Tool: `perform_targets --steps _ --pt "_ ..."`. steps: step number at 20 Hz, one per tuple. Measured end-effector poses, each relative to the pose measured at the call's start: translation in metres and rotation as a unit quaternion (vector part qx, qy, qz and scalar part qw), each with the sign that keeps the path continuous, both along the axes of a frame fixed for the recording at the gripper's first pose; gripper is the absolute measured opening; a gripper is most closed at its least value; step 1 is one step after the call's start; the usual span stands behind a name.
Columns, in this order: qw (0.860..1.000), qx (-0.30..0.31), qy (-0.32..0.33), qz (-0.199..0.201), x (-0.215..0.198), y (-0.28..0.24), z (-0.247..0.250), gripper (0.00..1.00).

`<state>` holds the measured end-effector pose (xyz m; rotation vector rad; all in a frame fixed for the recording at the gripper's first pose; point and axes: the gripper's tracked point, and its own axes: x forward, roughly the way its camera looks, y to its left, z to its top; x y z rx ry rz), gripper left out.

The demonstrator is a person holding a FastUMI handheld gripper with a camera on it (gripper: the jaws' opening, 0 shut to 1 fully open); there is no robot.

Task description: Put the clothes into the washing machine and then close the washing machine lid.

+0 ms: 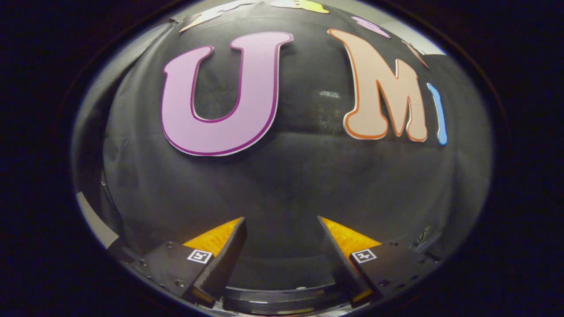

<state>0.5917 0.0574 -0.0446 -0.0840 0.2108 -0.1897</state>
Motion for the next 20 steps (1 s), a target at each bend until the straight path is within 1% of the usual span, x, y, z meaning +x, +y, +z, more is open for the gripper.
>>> perform_targets --steps 6,12,20 --pt "1.0 0.003 0.02 0.005 -0.008 0.001 -0.002 0.99" --pt "1.0 0.003 0.026 0.01 -0.028 0.004 -0.001 0.99" --pt "1.0 0.002 0.024 0.014 -0.044 0.007 -0.001 0.99"
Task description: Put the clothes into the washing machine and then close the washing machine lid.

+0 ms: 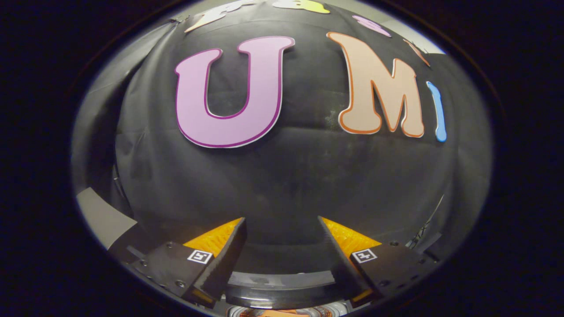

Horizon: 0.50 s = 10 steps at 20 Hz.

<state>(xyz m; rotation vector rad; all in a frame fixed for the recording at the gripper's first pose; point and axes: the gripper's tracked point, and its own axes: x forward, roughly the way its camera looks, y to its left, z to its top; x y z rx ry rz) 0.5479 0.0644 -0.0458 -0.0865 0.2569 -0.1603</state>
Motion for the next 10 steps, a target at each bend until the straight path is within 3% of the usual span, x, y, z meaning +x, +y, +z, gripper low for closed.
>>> perform_targets --steps 10 --pt "1.0 0.0 -0.007 0.003 -0.023 0.003 -0.001 0.99"
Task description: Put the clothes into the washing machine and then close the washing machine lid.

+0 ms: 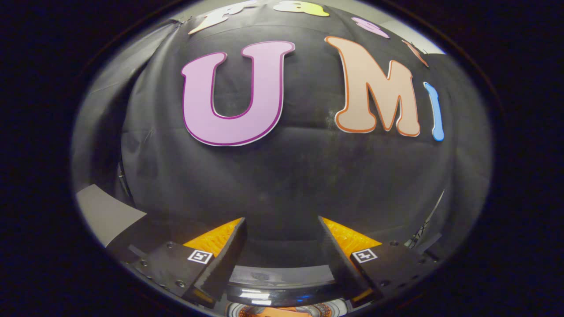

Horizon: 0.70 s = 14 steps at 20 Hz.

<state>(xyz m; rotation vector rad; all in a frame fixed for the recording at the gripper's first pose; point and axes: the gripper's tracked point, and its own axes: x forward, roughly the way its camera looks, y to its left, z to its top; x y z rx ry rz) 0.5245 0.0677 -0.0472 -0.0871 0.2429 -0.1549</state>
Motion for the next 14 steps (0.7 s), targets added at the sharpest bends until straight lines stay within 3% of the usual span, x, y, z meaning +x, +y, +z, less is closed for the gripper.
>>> perform_targets --steps 14 --pt "1.0 0.008 -0.005 0.001 -0.033 0.004 -0.008 0.99"
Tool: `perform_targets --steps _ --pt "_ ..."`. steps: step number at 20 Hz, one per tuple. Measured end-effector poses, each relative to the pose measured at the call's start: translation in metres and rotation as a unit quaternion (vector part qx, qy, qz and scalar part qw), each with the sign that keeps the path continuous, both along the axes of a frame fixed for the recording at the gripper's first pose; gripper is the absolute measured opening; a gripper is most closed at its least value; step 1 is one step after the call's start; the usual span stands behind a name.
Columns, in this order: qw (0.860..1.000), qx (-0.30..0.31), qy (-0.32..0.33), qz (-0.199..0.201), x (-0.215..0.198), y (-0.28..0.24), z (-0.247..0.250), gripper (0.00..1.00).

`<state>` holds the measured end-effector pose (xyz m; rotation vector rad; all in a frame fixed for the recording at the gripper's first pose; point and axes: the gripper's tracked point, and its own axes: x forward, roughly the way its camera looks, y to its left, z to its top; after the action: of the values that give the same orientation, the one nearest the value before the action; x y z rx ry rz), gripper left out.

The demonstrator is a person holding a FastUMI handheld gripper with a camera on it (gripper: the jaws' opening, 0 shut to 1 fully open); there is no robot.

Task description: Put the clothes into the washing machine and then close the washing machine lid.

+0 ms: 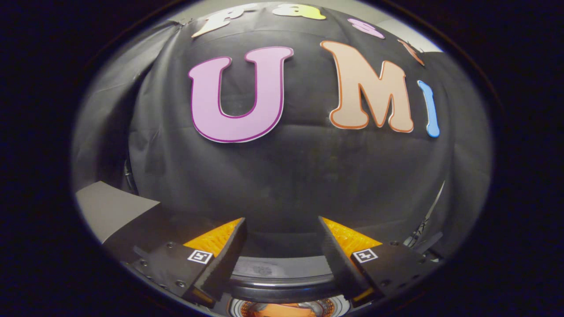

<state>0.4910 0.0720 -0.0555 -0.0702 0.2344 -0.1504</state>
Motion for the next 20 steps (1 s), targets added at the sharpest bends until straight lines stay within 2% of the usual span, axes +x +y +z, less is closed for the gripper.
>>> perform_targets --steps 9,20 --pt "1.0 0.011 0.016 -0.002 -0.03 0.008 -0.016 0.99" --pt "0.998 0.012 0.058 0.002 -0.115 0.031 -0.068 0.99"
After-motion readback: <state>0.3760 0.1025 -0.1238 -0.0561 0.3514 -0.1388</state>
